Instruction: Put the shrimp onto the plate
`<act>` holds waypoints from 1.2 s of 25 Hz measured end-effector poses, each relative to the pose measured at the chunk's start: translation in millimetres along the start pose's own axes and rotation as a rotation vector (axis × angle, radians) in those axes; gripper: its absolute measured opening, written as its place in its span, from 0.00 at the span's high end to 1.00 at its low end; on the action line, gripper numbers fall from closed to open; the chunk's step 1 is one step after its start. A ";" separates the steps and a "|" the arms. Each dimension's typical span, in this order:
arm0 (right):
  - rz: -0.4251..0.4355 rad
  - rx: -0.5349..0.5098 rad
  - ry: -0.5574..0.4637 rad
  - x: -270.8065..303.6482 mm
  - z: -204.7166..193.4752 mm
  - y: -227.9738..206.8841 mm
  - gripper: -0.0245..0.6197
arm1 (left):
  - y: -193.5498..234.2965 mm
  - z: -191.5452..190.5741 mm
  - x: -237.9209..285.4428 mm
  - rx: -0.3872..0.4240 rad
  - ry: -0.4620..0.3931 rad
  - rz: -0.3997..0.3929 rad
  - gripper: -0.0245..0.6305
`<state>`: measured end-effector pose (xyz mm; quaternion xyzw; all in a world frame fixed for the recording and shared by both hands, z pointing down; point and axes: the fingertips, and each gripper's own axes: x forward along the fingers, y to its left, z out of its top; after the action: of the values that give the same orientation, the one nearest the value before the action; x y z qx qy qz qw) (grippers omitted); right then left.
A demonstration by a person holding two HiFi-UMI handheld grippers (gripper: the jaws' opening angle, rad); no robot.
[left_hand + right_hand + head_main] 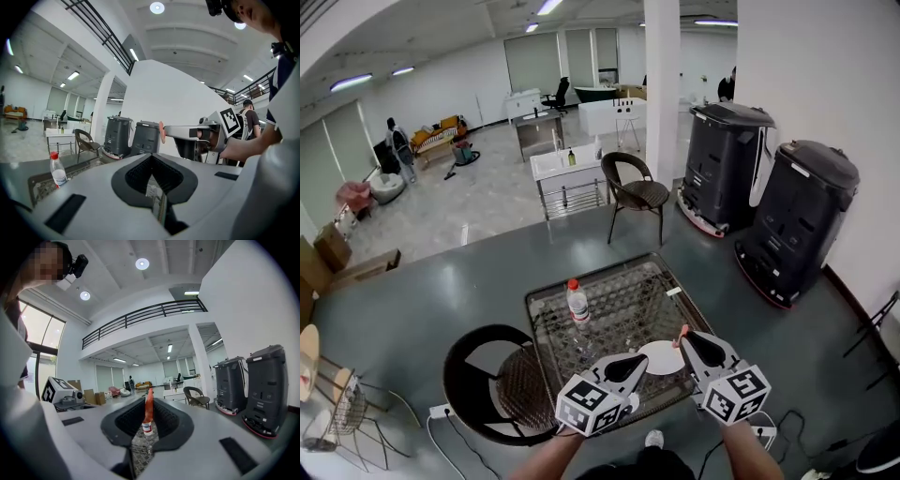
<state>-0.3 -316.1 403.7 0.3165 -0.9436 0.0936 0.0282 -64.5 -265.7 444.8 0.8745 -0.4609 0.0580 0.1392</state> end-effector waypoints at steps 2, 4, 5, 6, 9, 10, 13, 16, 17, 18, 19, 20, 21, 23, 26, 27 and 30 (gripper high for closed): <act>0.026 0.000 0.015 10.6 -1.8 -13.3 0.88 | 6.3 1.6 13.3 -0.002 0.001 0.025 0.95; 0.049 -0.001 0.031 20.0 -5.2 -25.4 0.88 | 12.2 2.6 24.2 -0.004 0.001 0.050 0.95; 0.060 -0.001 0.038 24.3 -7.0 -31.0 0.88 | 15.0 3.3 29.0 -0.005 0.000 0.064 0.95; 0.072 -0.002 0.046 28.6 -8.6 -36.5 0.88 | 17.7 4.0 33.5 -0.006 -0.001 0.078 0.95; 0.099 -0.009 0.067 40.5 -13.9 -54.8 0.88 | 25.7 5.3 48.7 -0.009 -0.003 0.117 0.95; 0.105 -0.009 0.074 44.1 -15.8 -60.9 0.88 | 27.9 5.2 53.7 -0.011 -0.003 0.127 0.95; 0.123 -0.009 0.098 54.0 -23.6 -74.6 0.88 | 34.0 1.7 65.0 -0.020 0.003 0.151 0.95; 0.138 -0.025 0.129 66.9 -36.0 -84.0 0.88 | 43.3 -5.5 74.1 -0.030 0.010 0.174 0.95; 0.143 -0.034 0.143 71.5 -41.8 -86.6 0.88 | 46.5 -8.6 77.0 -0.033 0.013 0.181 0.95; 0.147 -0.041 0.160 75.8 -49.0 -89.1 0.88 | 49.5 -12.5 79.8 -0.037 0.018 0.187 0.95; 0.151 -0.043 0.179 79.5 -57.6 -91.5 0.88 | 52.1 -17.3 82.7 -0.041 0.025 0.194 0.95; 0.155 -0.041 0.200 82.8 -67.4 -94.1 0.88 | 54.6 -22.9 86.0 -0.045 0.032 0.200 0.95; 0.159 -0.037 0.221 85.8 -78.0 -97.1 0.88 | 57.2 -28.8 89.6 -0.050 0.039 0.205 0.95; 0.165 -0.034 0.268 91.6 -100.3 -102.6 0.88 | 62.7 -41.2 96.4 -0.062 0.052 0.215 0.95; 0.179 -0.031 0.339 101.9 -135.6 -106.5 0.88 | 72.7 -61.9 101.3 -0.083 0.076 0.231 0.95; 0.184 -0.028 0.362 105.4 -146.6 -107.1 0.88 | 76.0 -68.5 102.0 -0.090 0.085 0.235 0.95; 0.198 -0.022 0.433 112.0 -178.3 -110.0 0.88 | 81.9 -85.9 103.7 -0.112 0.111 0.250 0.95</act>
<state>-24.5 -433.9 608.7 0.1944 -0.9429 0.1515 0.2238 -70.6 -366.0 566.2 0.7965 -0.5604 0.0975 0.2050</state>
